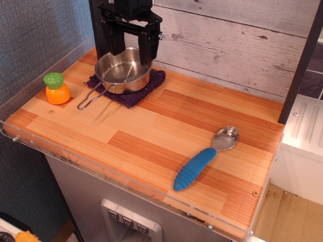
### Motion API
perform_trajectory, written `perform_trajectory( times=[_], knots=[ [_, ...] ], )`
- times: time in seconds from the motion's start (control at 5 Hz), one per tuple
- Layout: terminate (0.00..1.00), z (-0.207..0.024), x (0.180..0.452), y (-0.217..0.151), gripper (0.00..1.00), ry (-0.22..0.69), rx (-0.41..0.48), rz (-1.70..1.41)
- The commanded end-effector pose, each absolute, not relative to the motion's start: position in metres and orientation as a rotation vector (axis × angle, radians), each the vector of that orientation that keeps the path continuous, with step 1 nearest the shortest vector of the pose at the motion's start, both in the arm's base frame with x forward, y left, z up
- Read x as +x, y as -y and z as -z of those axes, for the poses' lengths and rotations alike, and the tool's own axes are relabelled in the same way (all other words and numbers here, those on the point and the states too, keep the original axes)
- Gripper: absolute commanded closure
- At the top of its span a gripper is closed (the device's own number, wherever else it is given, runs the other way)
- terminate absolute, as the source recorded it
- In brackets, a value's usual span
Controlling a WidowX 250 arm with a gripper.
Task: Place the carrot to the right of the pot
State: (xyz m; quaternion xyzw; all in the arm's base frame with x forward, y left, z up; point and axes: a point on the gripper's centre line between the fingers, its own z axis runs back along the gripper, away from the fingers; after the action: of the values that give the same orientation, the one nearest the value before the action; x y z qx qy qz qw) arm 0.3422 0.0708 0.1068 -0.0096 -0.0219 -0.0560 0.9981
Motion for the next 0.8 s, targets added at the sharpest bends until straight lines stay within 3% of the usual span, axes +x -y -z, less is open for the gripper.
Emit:
perform_trajectory(
  times=[0.0, 0.4, 0.6],
  knots=[
    [0.0, -0.107, 0.342, -0.071, 0.0, 0.044, -0.019, 0.112],
    [0.0, -0.104, 0.326, -0.141, 0.0, 0.056, -0.013, -0.034],
    [0.0, -0.102, 0.315, -0.171, 0.0, 0.073, 0.032, -0.081]
  ],
)
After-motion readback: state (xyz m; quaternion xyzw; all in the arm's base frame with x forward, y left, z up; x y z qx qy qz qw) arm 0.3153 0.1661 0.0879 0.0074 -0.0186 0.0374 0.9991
